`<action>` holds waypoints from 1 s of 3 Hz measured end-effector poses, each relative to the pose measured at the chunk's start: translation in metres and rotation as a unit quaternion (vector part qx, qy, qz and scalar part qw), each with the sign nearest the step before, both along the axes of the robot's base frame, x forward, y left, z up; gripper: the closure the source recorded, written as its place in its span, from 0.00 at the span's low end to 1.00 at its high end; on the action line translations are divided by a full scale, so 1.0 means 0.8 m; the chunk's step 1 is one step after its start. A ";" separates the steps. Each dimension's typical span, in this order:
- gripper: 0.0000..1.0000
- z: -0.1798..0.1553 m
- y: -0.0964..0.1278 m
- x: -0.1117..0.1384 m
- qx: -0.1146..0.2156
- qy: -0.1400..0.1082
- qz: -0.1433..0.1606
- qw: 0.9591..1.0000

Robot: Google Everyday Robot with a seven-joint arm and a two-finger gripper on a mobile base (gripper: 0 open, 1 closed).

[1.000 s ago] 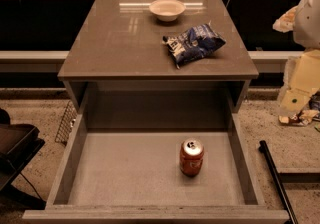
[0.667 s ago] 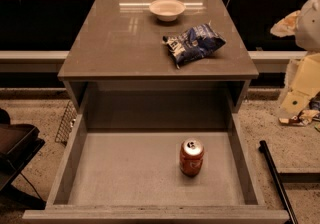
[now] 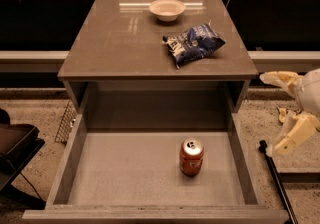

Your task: Pick coke can from top drawer and place on counter

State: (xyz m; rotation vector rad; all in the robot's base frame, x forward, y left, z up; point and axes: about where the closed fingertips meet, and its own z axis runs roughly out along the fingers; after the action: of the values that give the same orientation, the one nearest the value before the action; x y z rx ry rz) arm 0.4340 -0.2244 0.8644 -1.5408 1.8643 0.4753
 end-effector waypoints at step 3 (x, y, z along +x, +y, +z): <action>0.00 -0.019 0.082 -0.047 0.212 -0.097 -0.007 0.972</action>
Offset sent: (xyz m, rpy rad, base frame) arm -0.0539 0.0834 -0.0204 0.5803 -0.2651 -0.0628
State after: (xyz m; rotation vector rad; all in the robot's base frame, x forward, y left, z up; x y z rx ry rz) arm 0.3962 -0.1588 0.8494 -1.2374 1.5050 0.6436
